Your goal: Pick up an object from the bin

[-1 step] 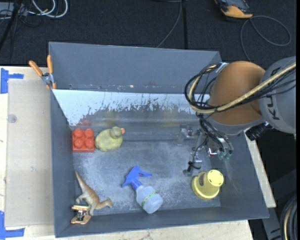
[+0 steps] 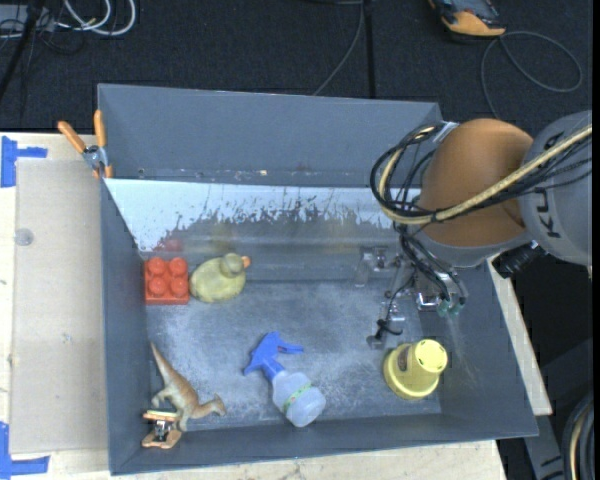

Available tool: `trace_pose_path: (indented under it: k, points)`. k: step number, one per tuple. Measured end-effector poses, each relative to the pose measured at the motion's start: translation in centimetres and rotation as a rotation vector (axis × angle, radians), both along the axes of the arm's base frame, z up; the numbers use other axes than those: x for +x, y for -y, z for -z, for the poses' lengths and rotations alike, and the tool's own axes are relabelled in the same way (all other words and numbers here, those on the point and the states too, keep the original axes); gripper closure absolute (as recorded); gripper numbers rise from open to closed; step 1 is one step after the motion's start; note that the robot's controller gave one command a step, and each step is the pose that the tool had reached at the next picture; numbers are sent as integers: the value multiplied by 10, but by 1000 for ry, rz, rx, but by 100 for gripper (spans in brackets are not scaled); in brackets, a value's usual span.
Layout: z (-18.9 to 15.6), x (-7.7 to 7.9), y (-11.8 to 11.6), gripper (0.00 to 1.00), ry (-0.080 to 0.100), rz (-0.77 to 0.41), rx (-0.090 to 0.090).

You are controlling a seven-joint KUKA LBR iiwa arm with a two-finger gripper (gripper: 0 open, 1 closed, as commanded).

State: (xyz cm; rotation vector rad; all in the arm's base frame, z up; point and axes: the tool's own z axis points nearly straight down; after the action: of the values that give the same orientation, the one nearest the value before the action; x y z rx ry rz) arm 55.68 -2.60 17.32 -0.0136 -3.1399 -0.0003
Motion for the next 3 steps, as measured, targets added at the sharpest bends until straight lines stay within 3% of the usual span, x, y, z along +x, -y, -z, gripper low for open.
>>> trace_pose_path:
  k: [1, 2, 3]
  points:
    - [38, -21, -30, 0, -1, -78, 0]
    - [77, -3, -51, 0, 1, -167, 1]
    - [93, -15, -61, 0, -2, -162, 1]
